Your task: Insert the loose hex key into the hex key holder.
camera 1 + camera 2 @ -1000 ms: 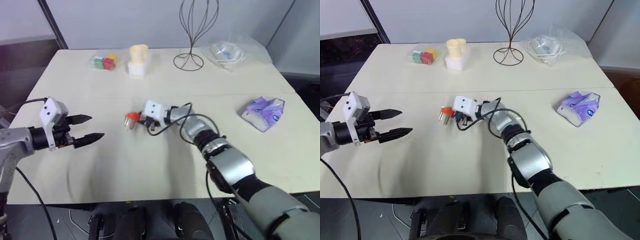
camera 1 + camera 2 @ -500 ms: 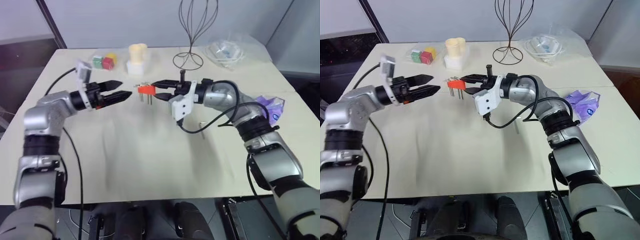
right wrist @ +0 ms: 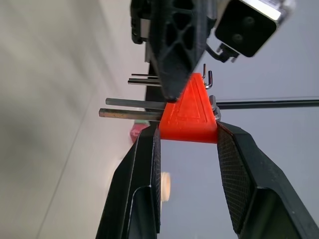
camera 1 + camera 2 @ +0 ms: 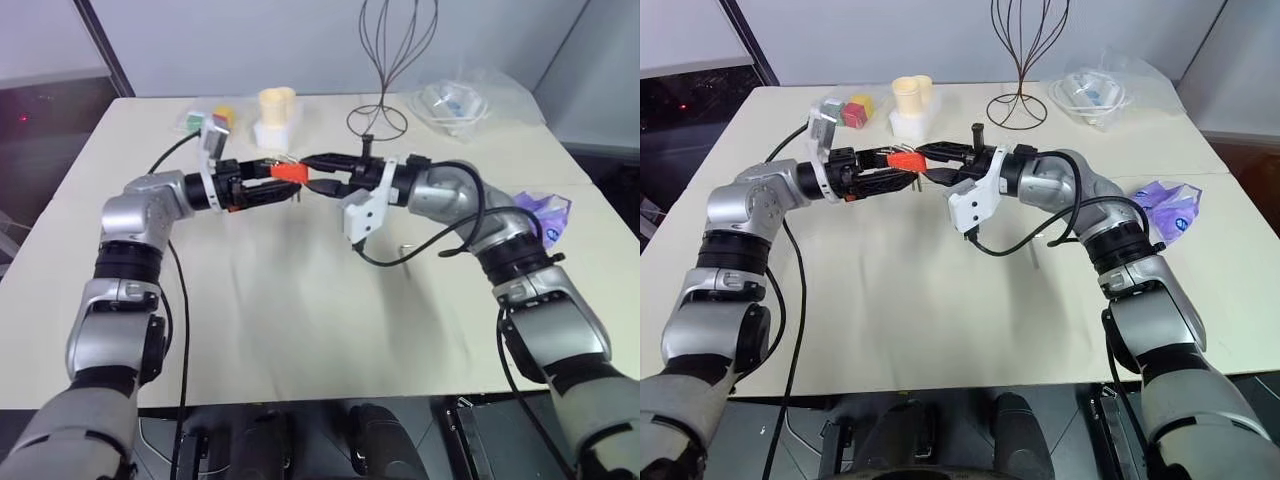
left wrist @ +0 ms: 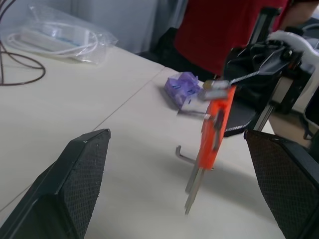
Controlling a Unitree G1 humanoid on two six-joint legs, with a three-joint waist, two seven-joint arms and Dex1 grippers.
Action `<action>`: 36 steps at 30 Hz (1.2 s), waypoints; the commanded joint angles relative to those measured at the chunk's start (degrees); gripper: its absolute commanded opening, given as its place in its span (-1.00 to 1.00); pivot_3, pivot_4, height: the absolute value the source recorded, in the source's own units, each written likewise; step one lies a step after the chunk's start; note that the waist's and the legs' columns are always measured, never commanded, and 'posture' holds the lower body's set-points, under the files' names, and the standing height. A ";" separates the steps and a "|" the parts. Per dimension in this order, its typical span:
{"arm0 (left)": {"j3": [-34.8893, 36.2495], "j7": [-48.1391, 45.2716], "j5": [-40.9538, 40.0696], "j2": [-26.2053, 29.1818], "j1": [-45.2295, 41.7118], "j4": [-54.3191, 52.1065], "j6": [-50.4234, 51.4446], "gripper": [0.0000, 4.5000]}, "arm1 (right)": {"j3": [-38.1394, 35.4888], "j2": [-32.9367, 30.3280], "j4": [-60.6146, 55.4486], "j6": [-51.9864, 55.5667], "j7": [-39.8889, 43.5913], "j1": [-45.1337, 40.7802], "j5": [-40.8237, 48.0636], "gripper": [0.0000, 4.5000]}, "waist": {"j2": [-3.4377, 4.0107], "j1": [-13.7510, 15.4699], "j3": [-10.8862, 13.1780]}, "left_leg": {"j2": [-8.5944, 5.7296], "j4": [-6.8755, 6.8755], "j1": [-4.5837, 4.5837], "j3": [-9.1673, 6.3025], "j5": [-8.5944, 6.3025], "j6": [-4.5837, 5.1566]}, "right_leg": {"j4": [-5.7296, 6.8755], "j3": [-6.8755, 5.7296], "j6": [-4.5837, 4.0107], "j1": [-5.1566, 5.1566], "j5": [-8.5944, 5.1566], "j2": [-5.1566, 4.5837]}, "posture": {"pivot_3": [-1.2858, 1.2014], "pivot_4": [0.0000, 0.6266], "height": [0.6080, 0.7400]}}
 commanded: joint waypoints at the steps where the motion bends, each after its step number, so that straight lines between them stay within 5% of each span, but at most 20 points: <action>1: 1.08 -0.70 0.18 0.00 -1.76 -0.64 -0.83 1.00 | -0.31 -0.24 -3.15 0.62 0.21 -0.11 1.28 -0.55 | 0.00 -0.01 0.00 | 0.00 0.00 0.00 0.00 0.00 0.00 | 0.00 0.00 0.00 0.00 0.00 0.00 | 0.03 -0.52 1.00; 7: 1.18 -1.21 0.09 -0.89 -1.68 -0.93 -0.91 0.89 | 0.12 -0.21 -3.79 1.28 0.95 0.79 1.50 -0.55 | 0.00 -0.01 0.00 | 0.00 0.00 0.00 0.00 0.00 0.00 | 0.00 0.00 0.00 0.00 0.00 0.00 | 0.03 -0.52 1.00; 9: 0.97 -1.47 0.23 -0.98 -1.44 -1.22 -0.88 0.59 | 0.11 -0.10 -3.99 1.53 0.94 0.76 1.58 -0.55 | 0.00 -0.01 0.00 | 0.00 0.00 0.00 0.00 0.00 0.00 | 0.00 0.00 0.00 0.00 0.00 0.00 | 0.03 -0.52 1.00; 16: 0.75 -2.01 0.81 -0.98 -0.80 -1.93 -0.65 -0.96 | 0.23 -0.11 -4.84 1.97 0.64 0.74 1.61 -0.55 | 0.00 0.05 0.00 | 0.00 0.02 0.00 -0.01 0.00 0.00 | 0.00 0.00 0.00 0.03 0.00 0.00 | 0.03 -0.52 1.00; 24: 0.50 -1.75 2.04 -0.84 -0.11 -2.43 -1.26 -0.99 | 0.30 -0.25 -5.78 2.03 0.68 0.93 2.01 -0.55 | 0.00 0.01 0.00 | 0.01 0.02 0.01 -0.02 0.00 0.00 | 0.00 0.00 0.00 0.03 0.00 0.02 | 0.03 -0.52 1.00; 31: 0.83 -1.30 2.27 -0.33 1.10 -3.75 -1.30 -1.00 | 0.15 -0.90 -7.14 3.36 3.47 1.86 4.78 0.99 | 0.00 0.06 0.00 | 0.01 0.03 0.01 -0.02 0.00 0.00 | 0.00 0.00 0.00 0.04 0.00 0.02 | 0.03 -0.52 1.00; 36: 0.72 -1.38 2.83 2.11 3.71 -7.20 -1.36 -1.00 | -2.08 -4.71 -10.69 13.64 9.19 7.07 8.21 0.99 | -0.01 0.23 0.00 | 0.01 0.03 0.01 -0.03 0.00 0.01 | 0.00 0.00 0.00 0.05 0.00 0.01 | 0.03 -0.52 1.00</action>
